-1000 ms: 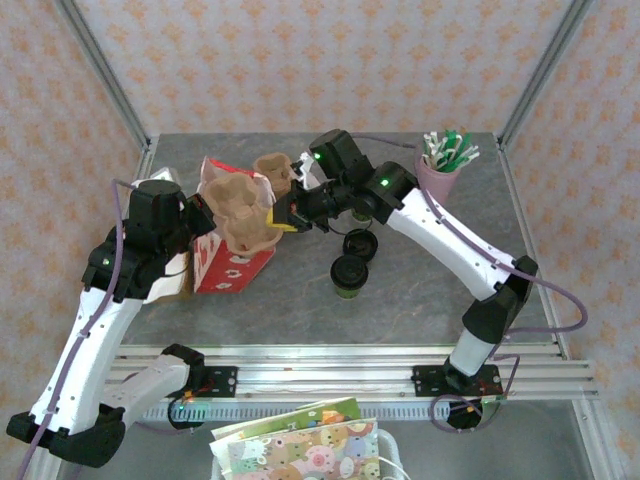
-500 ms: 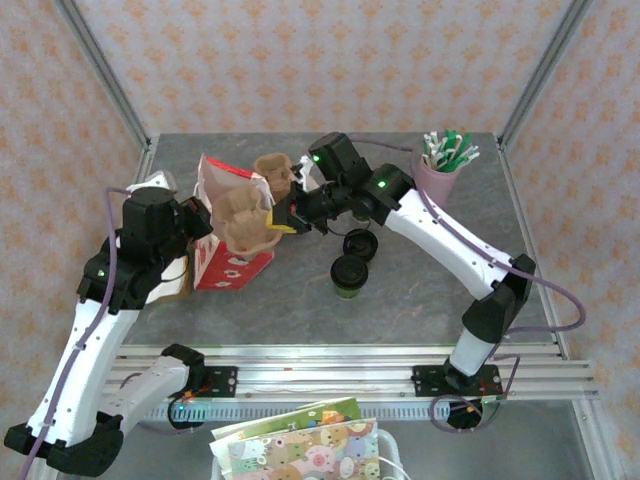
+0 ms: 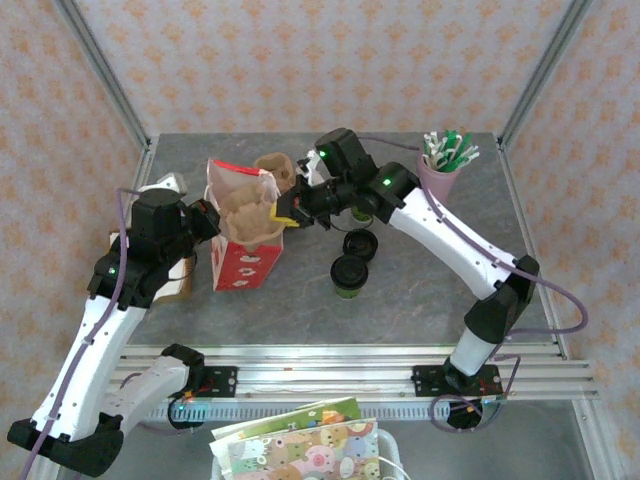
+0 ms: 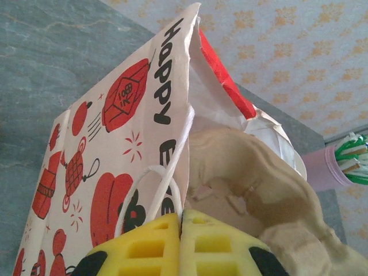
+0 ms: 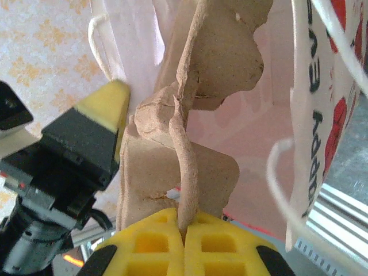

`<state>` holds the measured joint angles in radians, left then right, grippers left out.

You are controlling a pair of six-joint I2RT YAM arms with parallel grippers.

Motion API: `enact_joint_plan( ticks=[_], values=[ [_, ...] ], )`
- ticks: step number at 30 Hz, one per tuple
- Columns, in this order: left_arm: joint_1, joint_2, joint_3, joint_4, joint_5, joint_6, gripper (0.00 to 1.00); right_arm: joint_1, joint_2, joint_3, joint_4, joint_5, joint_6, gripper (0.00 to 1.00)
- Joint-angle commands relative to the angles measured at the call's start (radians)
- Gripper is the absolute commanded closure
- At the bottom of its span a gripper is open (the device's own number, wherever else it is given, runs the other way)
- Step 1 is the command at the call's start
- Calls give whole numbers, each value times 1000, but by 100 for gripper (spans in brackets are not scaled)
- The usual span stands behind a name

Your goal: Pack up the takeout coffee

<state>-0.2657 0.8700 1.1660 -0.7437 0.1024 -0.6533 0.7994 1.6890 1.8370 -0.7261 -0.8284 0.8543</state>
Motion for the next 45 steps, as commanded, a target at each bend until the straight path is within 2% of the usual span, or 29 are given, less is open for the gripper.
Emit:
enact_joint_plan(
  ticks=[1,4,7,10,16,20,26,33,39,45],
  values=[
    [3,-14,27,-6,81,14,100,-4,46,69,39,78,5,100],
    [3,-17,31,-20,105,16,100,0,87,119,12,121,-9,100],
    [3,-26,29,-29,82,12,100,14,131,190,-54,144,-45,100],
    [3,-36,7,-2,84,-48,100,39,152,231,-124,207,-83,100],
    [3,-81,-116,154,178,-204,100,65,119,117,-104,314,-80,100],
    [3,-102,-153,149,180,-220,100,73,117,63,-89,342,-78,100],
    [4,-185,-268,187,174,-301,100,92,130,88,-134,420,-123,100],
    [3,-215,-271,204,164,-354,100,118,152,177,-185,439,-172,100],
    [3,-255,-337,357,239,-513,100,125,163,254,-237,463,-182,100],
    [2,-267,-358,363,261,-558,100,125,164,259,-290,490,-206,100]
  ],
)
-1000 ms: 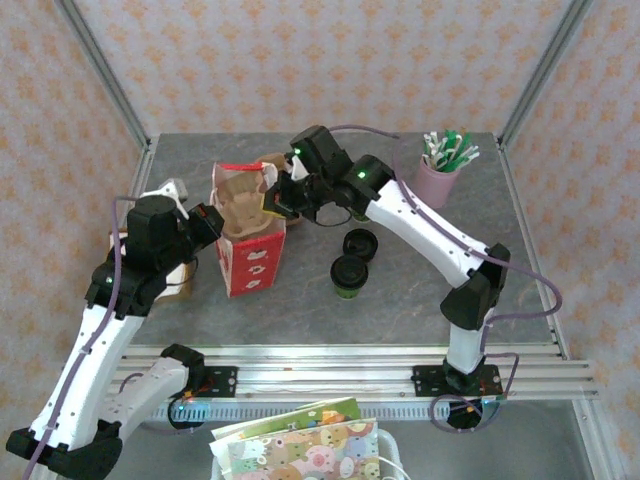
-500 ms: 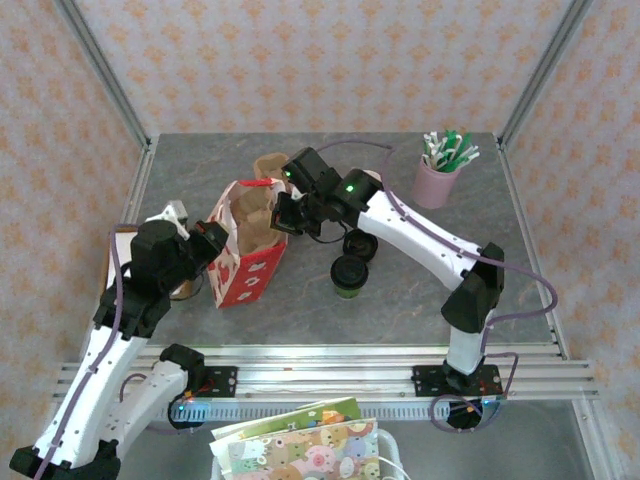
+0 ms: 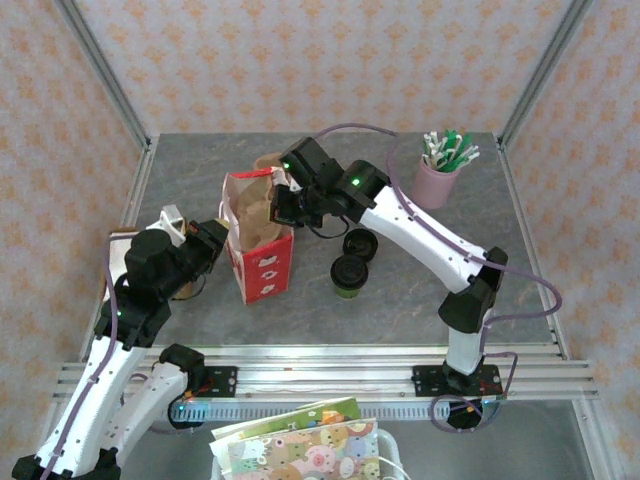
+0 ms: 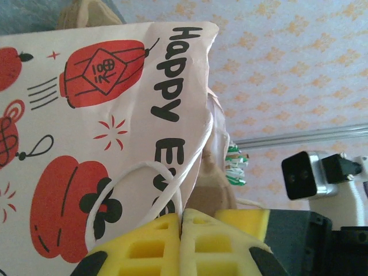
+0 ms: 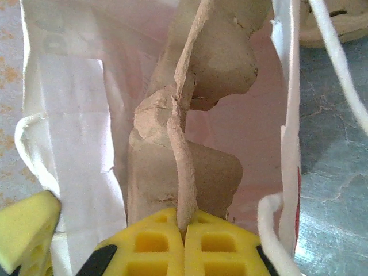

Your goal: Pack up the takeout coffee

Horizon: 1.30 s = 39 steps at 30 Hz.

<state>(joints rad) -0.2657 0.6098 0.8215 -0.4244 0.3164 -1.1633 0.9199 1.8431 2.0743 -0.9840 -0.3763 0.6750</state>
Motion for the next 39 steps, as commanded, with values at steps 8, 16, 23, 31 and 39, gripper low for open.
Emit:
enact_joint_plan(
  ticks=[8,16,23,31,39],
  values=[
    [2,-23,-53,-75,15,0,99,5,18,-33,-31,11,-27,100],
    [2,-22,-20,-173,-58,68,39,15,55,1,-70,27,-58,100],
    [4,51,166,-289,-169,212,17,27,88,8,-82,12,-82,100],
    [3,117,214,-265,-172,251,17,52,110,54,-78,-21,-122,100],
    [3,124,253,-277,-184,284,20,52,165,62,-102,1,-148,100]
  ],
)
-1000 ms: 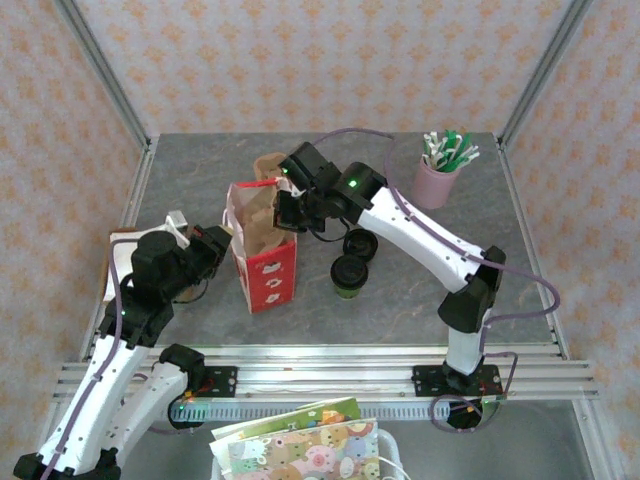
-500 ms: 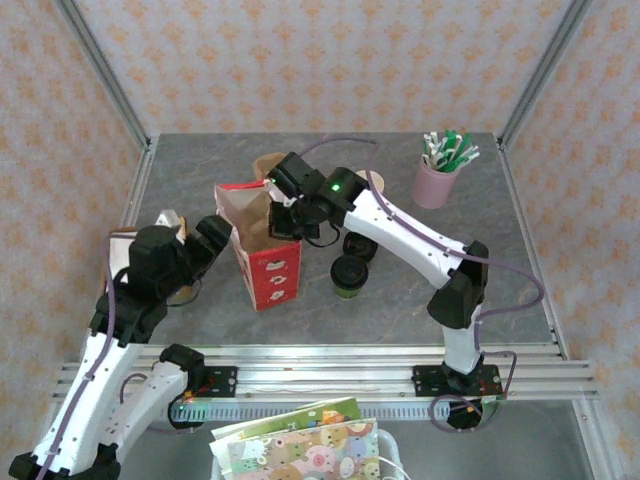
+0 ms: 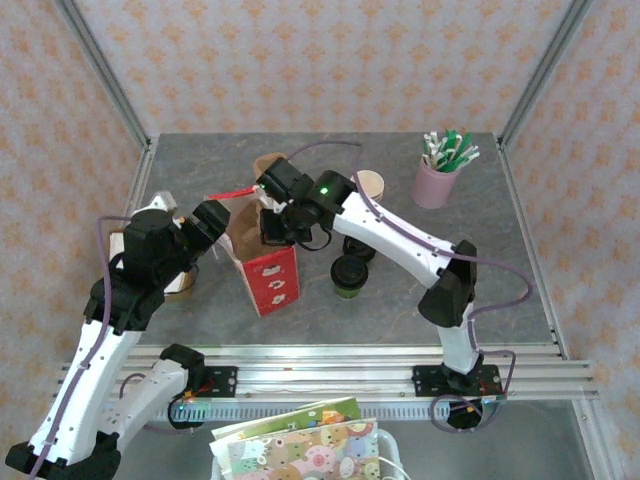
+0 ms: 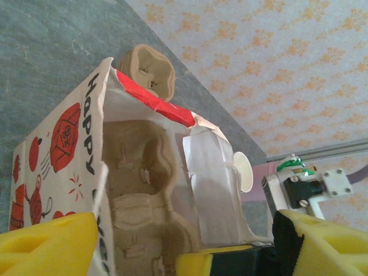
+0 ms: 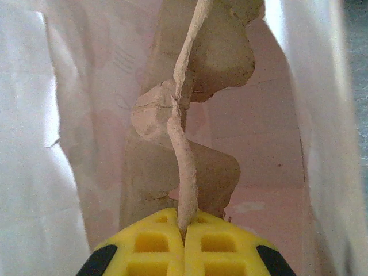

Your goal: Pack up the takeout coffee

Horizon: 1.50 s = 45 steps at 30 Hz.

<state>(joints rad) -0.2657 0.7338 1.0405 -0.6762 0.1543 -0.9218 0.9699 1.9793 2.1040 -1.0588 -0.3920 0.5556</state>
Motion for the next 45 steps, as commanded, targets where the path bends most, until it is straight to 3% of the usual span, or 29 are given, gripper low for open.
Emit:
enact_joint_plan(
  ticks=[1,16,20,26,31,35,39,45],
  values=[
    [2,5,42,-31,-16,55,21,3,37,37,-30,21,-31,100],
    [3,-16,-3,-59,-32,73,32,9,83,73,-21,-19,-63,100],
    [3,-7,49,-78,-60,110,32,9,59,80,-32,19,-83,100],
    [3,82,276,-72,-46,326,26,10,24,110,-43,15,-95,100],
    [2,154,456,-17,28,625,26,5,14,94,-32,-33,-111,100],
    [2,114,456,66,44,821,20,-12,-15,69,-2,-57,-123,100],
    [2,52,388,138,159,954,13,-24,-75,3,61,-69,-145,100],
    [2,40,366,63,277,1125,8,-39,-103,-35,68,-99,-188,100]
  ],
)
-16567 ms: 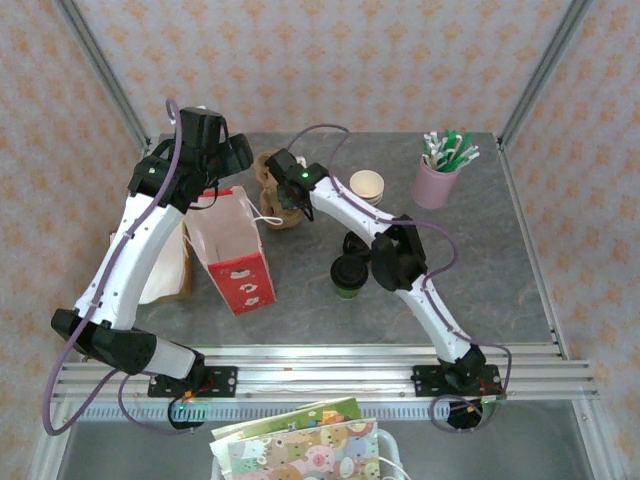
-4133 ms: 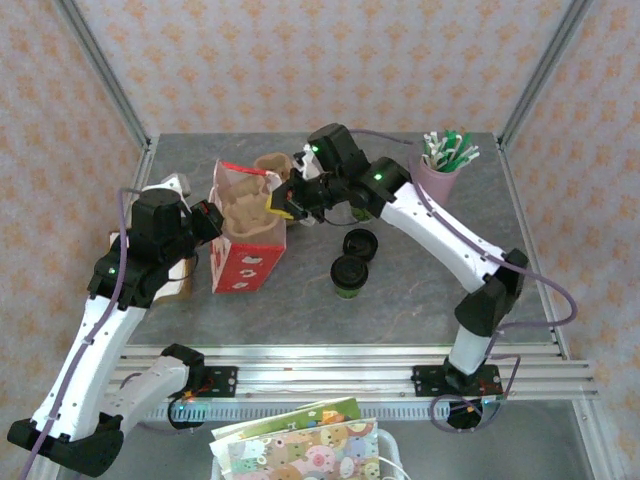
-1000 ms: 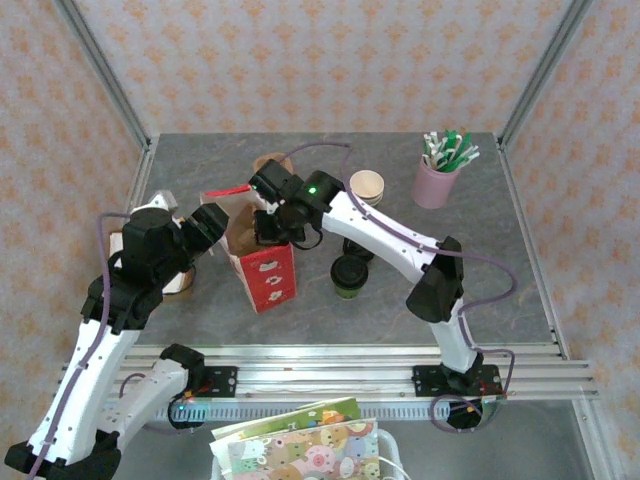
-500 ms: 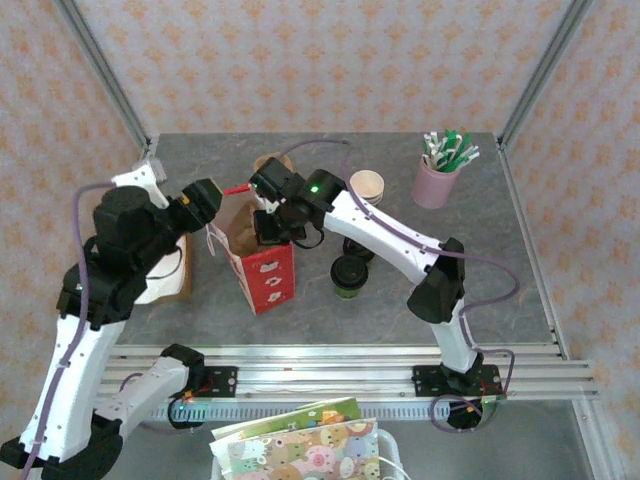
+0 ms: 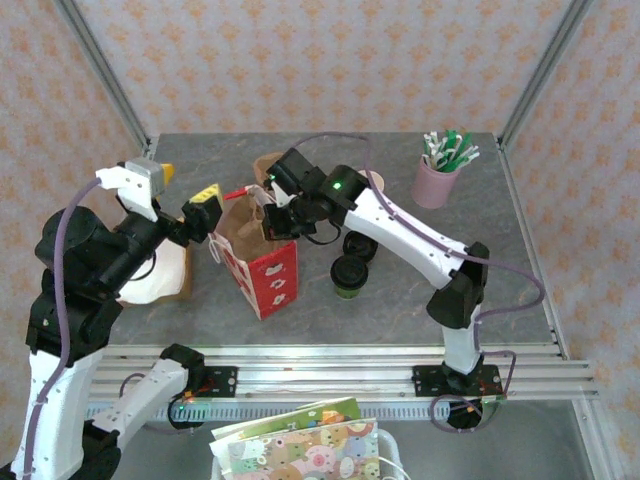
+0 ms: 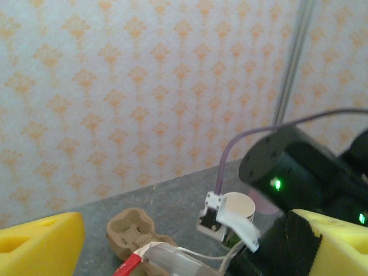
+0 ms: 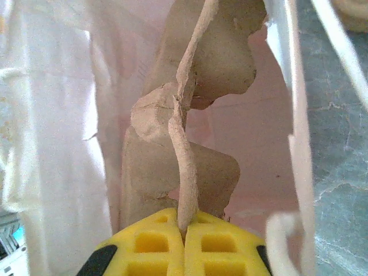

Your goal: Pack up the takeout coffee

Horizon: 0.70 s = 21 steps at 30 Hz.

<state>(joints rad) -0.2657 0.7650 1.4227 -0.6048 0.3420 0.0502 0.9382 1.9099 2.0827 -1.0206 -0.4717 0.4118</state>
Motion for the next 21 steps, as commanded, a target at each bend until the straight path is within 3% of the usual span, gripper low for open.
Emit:
enact_joint_plan(
  ticks=[1,12,19,21],
  values=[
    [2,14,-13,-31,95,171,8,-8,-32,-14,28,-25,-48,100],
    [-13,80,-20,-261,38,332,16,-25,-10,-5,45,-67,-71,100],
    [-124,118,-71,-367,-48,381,23,-33,-6,-3,39,-68,-82,100],
    [-182,150,-88,-389,-127,361,25,-33,-3,-4,34,-65,-90,100]
  ],
)
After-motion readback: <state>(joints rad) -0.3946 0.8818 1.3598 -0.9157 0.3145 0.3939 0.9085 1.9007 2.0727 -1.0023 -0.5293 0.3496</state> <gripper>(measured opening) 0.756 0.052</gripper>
